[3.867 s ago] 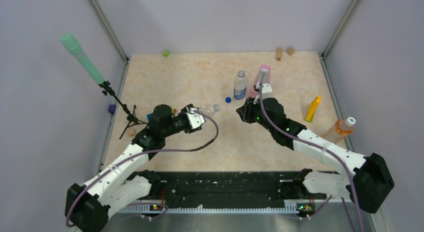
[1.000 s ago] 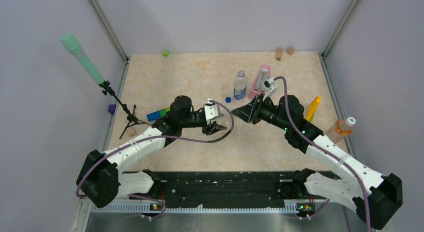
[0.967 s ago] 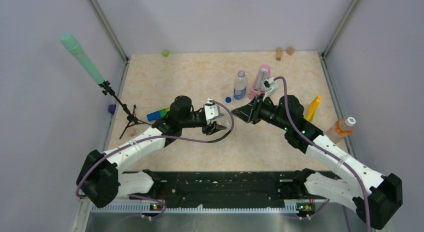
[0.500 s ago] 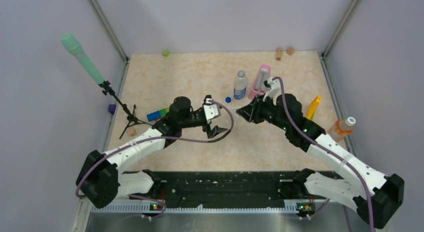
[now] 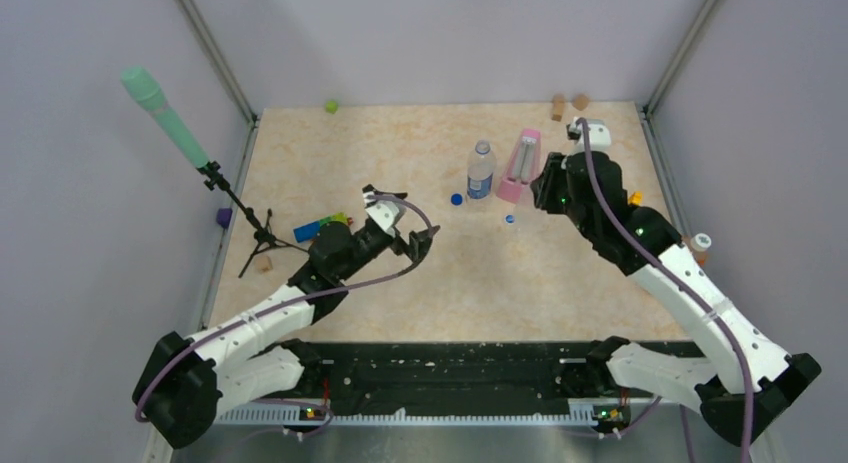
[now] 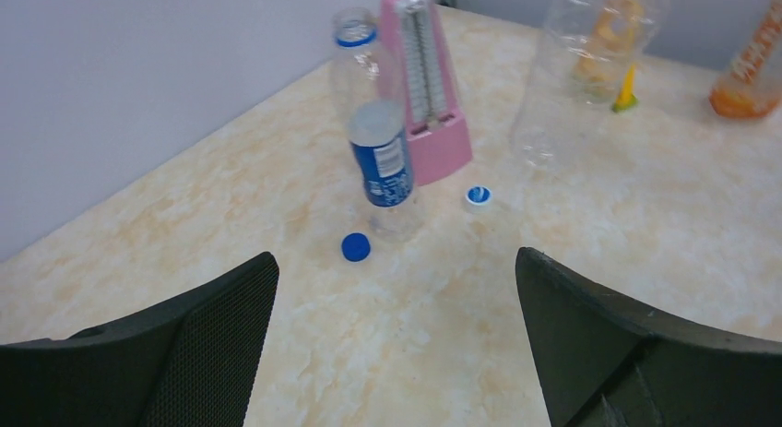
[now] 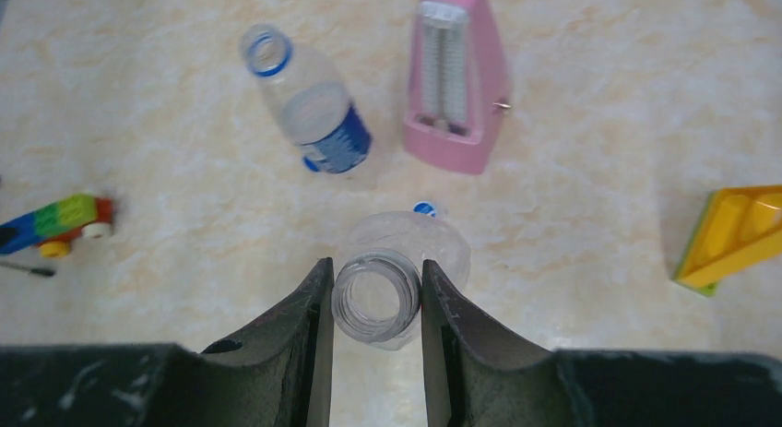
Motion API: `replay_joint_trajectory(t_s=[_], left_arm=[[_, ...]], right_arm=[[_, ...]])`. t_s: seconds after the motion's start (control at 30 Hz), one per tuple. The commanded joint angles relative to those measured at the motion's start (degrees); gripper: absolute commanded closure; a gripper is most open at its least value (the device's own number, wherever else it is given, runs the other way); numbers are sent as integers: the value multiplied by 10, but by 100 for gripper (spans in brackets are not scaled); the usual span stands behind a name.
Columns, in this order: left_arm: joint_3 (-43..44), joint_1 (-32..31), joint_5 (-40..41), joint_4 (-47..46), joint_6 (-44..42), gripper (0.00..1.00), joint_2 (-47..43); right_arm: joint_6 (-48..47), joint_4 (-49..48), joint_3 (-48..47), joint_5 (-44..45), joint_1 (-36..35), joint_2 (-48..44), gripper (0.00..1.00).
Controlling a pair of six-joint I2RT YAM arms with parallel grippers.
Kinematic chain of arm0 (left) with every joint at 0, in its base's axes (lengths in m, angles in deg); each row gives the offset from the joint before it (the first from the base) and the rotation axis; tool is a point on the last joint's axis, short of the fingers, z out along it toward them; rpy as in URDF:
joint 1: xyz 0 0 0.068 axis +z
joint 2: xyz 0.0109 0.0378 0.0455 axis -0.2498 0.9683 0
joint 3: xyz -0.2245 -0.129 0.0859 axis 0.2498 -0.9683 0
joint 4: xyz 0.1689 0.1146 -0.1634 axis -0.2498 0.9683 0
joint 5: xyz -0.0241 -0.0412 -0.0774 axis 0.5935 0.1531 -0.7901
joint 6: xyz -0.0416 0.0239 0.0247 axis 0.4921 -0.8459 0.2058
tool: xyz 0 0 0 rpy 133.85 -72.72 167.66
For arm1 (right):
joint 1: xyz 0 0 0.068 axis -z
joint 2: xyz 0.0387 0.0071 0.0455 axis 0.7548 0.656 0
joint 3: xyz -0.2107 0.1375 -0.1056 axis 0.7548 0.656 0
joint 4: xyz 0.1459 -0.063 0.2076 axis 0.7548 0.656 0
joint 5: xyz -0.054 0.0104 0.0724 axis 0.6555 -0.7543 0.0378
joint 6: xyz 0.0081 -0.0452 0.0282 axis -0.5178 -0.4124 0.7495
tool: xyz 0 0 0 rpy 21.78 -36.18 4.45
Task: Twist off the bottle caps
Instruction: Place the plastic bottle at the center of the board.
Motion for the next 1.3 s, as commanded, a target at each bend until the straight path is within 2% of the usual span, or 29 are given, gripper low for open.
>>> replay_joint_trajectory(t_s=[0.0, 0.1, 0.17, 0.27, 0.47, 0.63, 0.73, 0.93, 1.13, 1.27], left_arm=[[43, 2, 159, -10, 138, 1, -27], [99, 2, 170, 109, 156, 1, -34], [103, 2, 177, 131, 157, 1, -40], [74, 2, 179, 99, 148, 1, -65], [59, 3, 188, 92, 126, 1, -91], [54, 3, 194, 91, 115, 1, -102], [46, 3, 196, 90, 109, 1, -112], [38, 3, 219, 80, 112, 1, -124], [48, 3, 214, 87, 101, 1, -116], [47, 3, 209, 90, 106, 1, -114]], right_arm=[[-38, 32, -17, -15, 86, 32, 100], [-48, -3, -16, -14, 107, 51, 100], [-50, -33, -10, -21, 118, 67, 100], [-49, -61, -9, -56, 137, 100, 100], [-45, -90, -9, -65, 150, 154, 100], [-31, -131, 14, -92, 164, 161, 96], [-30, -122, 7, -102, 171, 171, 93], [-19, -164, 39, -110, 176, 165, 83], [-19, -162, 41, -124, 179, 183, 81], [-19, -163, 41, -127, 180, 183, 66]])
